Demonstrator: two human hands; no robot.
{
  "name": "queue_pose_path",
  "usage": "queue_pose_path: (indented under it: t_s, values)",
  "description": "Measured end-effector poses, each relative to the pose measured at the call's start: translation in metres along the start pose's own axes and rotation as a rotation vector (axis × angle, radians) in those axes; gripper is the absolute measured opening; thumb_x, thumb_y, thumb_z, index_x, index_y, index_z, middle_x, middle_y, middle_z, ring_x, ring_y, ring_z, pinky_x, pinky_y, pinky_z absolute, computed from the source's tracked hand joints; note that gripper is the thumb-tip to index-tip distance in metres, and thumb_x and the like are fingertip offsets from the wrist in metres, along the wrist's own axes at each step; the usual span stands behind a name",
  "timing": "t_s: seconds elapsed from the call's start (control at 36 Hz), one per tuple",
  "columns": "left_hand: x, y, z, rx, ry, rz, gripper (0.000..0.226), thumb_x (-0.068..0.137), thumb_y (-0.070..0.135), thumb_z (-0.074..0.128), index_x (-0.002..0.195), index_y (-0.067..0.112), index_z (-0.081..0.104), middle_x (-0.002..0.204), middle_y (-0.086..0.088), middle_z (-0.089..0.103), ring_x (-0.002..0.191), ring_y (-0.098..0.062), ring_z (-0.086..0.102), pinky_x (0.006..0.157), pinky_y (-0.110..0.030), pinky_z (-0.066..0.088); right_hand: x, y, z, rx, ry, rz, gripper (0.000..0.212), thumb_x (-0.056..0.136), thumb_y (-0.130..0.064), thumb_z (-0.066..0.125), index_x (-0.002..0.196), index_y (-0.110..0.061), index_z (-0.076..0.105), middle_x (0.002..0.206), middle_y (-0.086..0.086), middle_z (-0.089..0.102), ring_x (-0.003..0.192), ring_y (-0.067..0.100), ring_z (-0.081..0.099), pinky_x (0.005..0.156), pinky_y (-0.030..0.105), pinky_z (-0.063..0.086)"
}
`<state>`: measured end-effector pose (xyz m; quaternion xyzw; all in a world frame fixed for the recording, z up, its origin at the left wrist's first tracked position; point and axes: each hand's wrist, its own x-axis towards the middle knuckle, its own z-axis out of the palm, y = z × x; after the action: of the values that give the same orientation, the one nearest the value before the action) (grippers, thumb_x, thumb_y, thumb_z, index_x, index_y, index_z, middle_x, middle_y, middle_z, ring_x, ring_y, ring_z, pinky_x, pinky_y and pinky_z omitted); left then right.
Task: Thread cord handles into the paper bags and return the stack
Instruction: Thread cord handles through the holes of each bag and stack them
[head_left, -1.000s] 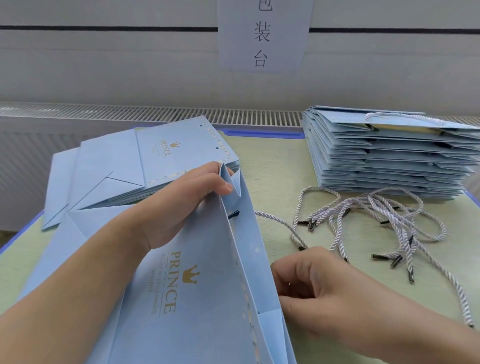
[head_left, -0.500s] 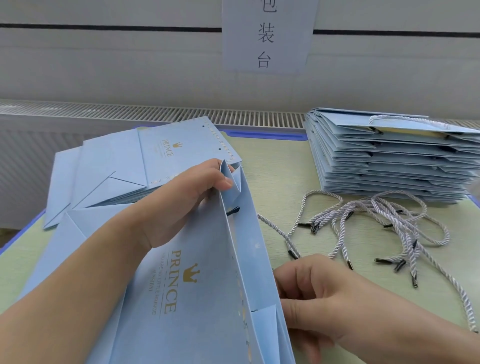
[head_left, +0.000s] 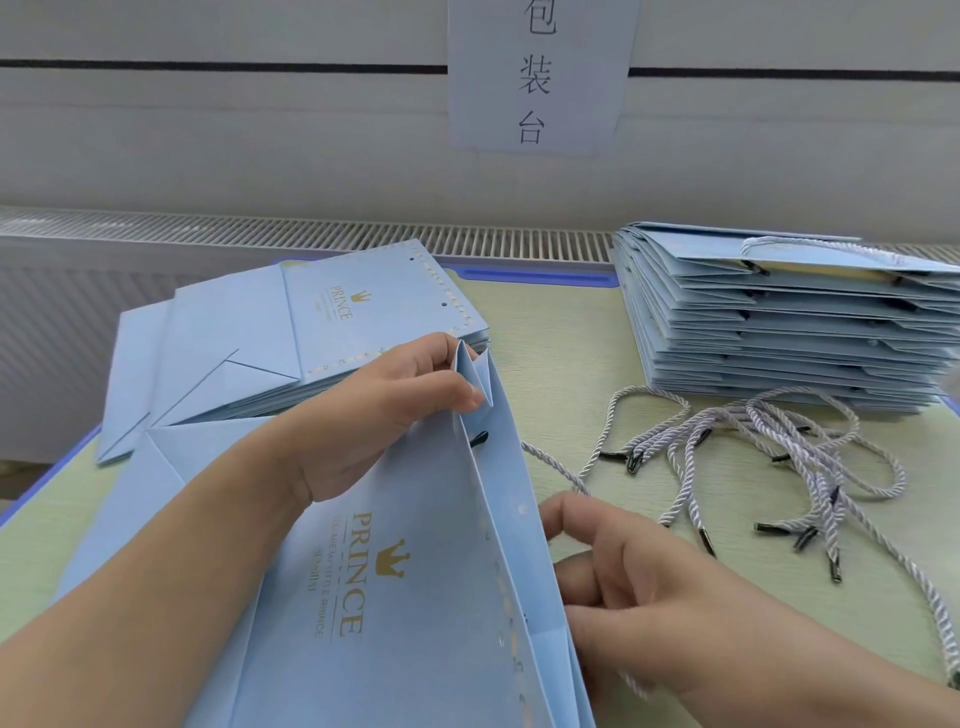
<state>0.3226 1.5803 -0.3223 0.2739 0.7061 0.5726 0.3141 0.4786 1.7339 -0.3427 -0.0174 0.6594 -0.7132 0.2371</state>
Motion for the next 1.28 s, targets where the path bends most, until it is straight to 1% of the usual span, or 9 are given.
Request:
queue_pose_path:
  t_s: [0.11, 0.25, 0.42, 0.53, 0.64, 0.83, 1.03, 1.14, 1.28]
  values:
    - [0.002, -0.002, 0.000, 0.013, 0.013, -0.012, 0.061, 0.052, 0.040, 0.066, 0.100, 0.003, 0.053, 0.084, -0.009, 0.052, 0.076, -0.022, 0.052, 0.068, -0.033, 0.042, -0.008, -0.008, 0.003, 0.076, 0.120, -0.020, 0.043, 0.069, -0.016, 0.059, 0.109, -0.015, 0.043, 0.063, 0.006, 0.059, 0.051, 0.015, 0.057, 0.051, 0.019, 0.046]
    - [0.003, -0.003, 0.000, -0.003, -0.005, -0.013, 0.052, 0.052, 0.040, 0.066, 0.094, 0.011, 0.053, 0.079, -0.006, 0.054, 0.070, -0.019, 0.053, 0.061, -0.029, 0.044, -0.013, -0.011, 0.016, -0.390, 0.255, -0.154, 0.046, 0.061, -0.038, 0.054, 0.101, -0.055, 0.040, 0.056, -0.005, 0.057, 0.051, 0.010, 0.047, 0.055, 0.014, 0.039]
    - [0.005, -0.007, 0.002, -0.024, -0.018, -0.034, 0.047, 0.058, 0.026, 0.068, 0.100, 0.008, 0.053, 0.078, -0.006, 0.057, 0.064, -0.017, 0.058, 0.055, -0.025, 0.048, -0.007, -0.012, 0.012, -0.566, 0.238, -0.160, 0.014, 0.081, -0.013, 0.063, 0.080, -0.025, 0.070, 0.050, -0.006, 0.048, 0.045, 0.002, 0.039, 0.049, 0.014, 0.030]
    - [0.007, -0.008, 0.004, -0.036, -0.015, -0.035, 0.041, 0.062, 0.023, 0.065, 0.098, 0.008, 0.053, 0.072, -0.002, 0.056, 0.058, -0.013, 0.057, 0.050, -0.022, 0.046, -0.002, -0.010, 0.012, -0.656, 0.320, -0.190, 0.018, 0.077, -0.022, 0.067, 0.070, -0.038, 0.069, 0.077, -0.017, 0.057, 0.053, 0.005, 0.042, 0.054, 0.012, 0.034]
    - [0.008, -0.007, 0.004, -0.055, -0.016, -0.039, 0.034, 0.066, 0.022, 0.060, 0.096, 0.009, 0.053, 0.070, -0.001, 0.057, 0.056, -0.012, 0.057, 0.048, -0.021, 0.046, 0.000, -0.010, 0.010, -0.656, 0.291, -0.176, 0.014, 0.080, -0.018, 0.071, 0.074, -0.030, 0.071, 0.104, -0.025, 0.050, 0.048, 0.007, 0.034, 0.054, 0.012, 0.033]
    - [0.007, -0.008, 0.001, -0.018, -0.005, -0.038, 0.054, 0.049, 0.039, 0.066, 0.093, 0.012, 0.052, 0.071, -0.001, 0.055, 0.058, -0.013, 0.054, 0.049, -0.022, 0.044, 0.001, -0.002, 0.015, -0.657, 0.417, -0.334, 0.007, 0.068, -0.032, 0.064, 0.065, -0.038, 0.064, 0.103, -0.022, 0.046, 0.044, 0.008, 0.032, 0.050, 0.011, 0.030]
    - [0.010, -0.009, 0.002, -0.023, 0.033, -0.030, 0.046, 0.057, 0.029, 0.067, 0.094, 0.006, 0.051, 0.072, -0.004, 0.048, 0.054, -0.012, 0.049, 0.047, -0.020, 0.041, -0.002, 0.005, 0.021, -1.240, 0.600, -0.621, 0.004, 0.071, -0.026, 0.056, 0.069, -0.027, 0.053, 0.102, -0.016, 0.044, 0.058, 0.002, 0.031, 0.046, 0.016, 0.021]
    - [0.011, -0.010, 0.002, -0.005, 0.039, -0.038, 0.057, 0.050, 0.037, 0.067, 0.095, 0.006, 0.051, 0.075, -0.006, 0.050, 0.058, -0.015, 0.051, 0.049, -0.022, 0.042, 0.001, 0.000, 0.015, -0.986, 0.420, -0.578, 0.010, 0.077, -0.021, 0.055, 0.073, -0.028, 0.049, 0.090, -0.016, 0.050, 0.053, -0.004, 0.034, 0.052, 0.004, 0.023]
    - [0.010, -0.010, 0.002, 0.017, 0.048, -0.043, 0.058, 0.048, 0.044, 0.066, 0.092, 0.010, 0.051, 0.078, -0.006, 0.049, 0.065, -0.018, 0.049, 0.054, -0.026, 0.040, 0.001, -0.001, 0.010, -0.744, 0.265, -0.478, 0.004, 0.084, -0.035, 0.047, 0.081, -0.035, 0.045, 0.075, -0.023, 0.049, 0.060, 0.003, 0.042, 0.056, 0.009, 0.030]
